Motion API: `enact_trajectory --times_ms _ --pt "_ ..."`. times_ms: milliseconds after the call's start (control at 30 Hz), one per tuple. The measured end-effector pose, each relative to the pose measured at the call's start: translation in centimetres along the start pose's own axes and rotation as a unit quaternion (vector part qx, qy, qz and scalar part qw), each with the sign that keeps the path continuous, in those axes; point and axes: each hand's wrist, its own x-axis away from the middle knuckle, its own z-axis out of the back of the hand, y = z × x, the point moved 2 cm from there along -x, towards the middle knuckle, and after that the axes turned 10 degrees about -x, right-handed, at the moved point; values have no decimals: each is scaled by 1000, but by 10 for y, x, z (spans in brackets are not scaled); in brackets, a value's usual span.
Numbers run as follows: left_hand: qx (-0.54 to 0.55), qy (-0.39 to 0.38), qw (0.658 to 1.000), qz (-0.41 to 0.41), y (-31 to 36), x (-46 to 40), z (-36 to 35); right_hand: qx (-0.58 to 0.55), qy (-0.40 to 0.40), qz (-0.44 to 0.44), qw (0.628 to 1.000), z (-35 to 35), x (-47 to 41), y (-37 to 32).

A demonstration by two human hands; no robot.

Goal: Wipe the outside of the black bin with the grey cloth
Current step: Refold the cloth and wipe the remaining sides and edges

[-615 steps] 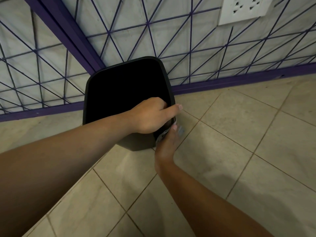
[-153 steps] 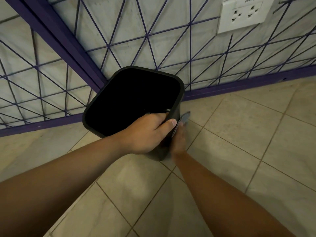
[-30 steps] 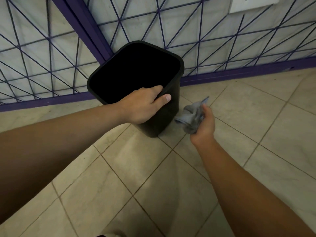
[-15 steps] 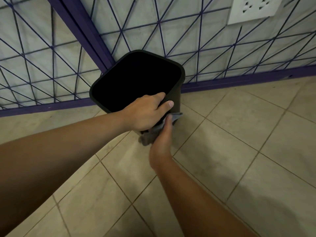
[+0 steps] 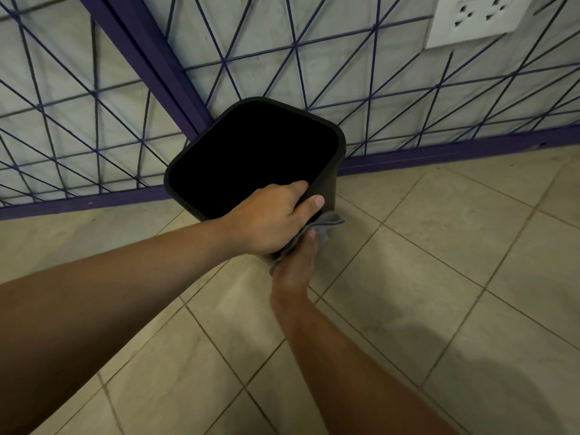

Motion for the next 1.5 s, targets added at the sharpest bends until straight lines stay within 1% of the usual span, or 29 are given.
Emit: enact_trajectory --times_ms 33,100,167,233,333,400,500,533,600,633,667,733,800,867,933,1000,1067,1133,1167,1233,1300,1333,1400,1500 --pt "-2 -1 1000 -1 0 0 0 5 36 -16 999 7 -13 1" --pt "-2 -2 1000 -4 -1 0 -1 -21 55 -49 997 5 -21 3" --pt "-1 -2 1000 -8 -1 -1 -1 -25 6 -21 999 -5 0 5" --pt "-6 -4 1000 -9 0 1 0 18 -14 7 1000 -8 21 8" --pt "-11 -13 1000 -7 2 4 3 161 16 15 987 9 4 -1" --pt "-14 -28 999 -8 4 6 3 242 62 -57 967 25 -15 -14" --pt "-38 -47 998 -25 7 11 5 277 91 -159 943 49 -26 -35" --pt "-49 -56 997 -32 6 14 5 275 100 -176 940 55 -24 -43" --pt "-70 -84 993 -49 3 21 6 220 125 -175 951 67 -22 -60" --pt "-74 -103 991 -52 0 25 8 159 146 -172 961 72 -20 -68" --pt "-75 -124 988 -48 -4 30 9 119 150 -165 968 79 -22 -77" --pt "-79 -158 984 -38 -13 41 14 25 137 -149 979 83 -22 -97" --pt "-79 -189 978 -35 -23 51 23 -6 143 -118 983 87 -24 -115" --pt "-82 -228 970 -22 -34 58 32 -61 121 -116 984 82 -21 -126" --pt "-113 -253 961 -12 -43 60 39 -66 102 -109 987 77 -20 -130" --pt "-131 -275 952 4 -43 62 43 -44 83 -95 991 71 -17 -129" --pt "-102 -265 959 16 -33 62 43 -6 67 -102 993 65 -10 -124" --pt "-54 -215 975 23 -14 57 39 56 79 -126 987 62 1 -116" --pt "-47 -181 982 25 -3 52 36 84 94 -138 982 60 6 -112" --pt "-59 -137 988 30 12 43 25 118 127 -154 973 54 15 -105" --pt "-78 -121 989 38 16 39 14 134 137 -171 966 46 25 -99" --pt "-85 -113 989 29 14 38 9 135 132 -178 966 41 32 -96" --pt "-66 -96 993 -13 10 34 2 118 101 -170 973 30 45 -91" --pt "-48 -85 994 -48 7 29 -1 70 12 -110 991 12 54 -82"
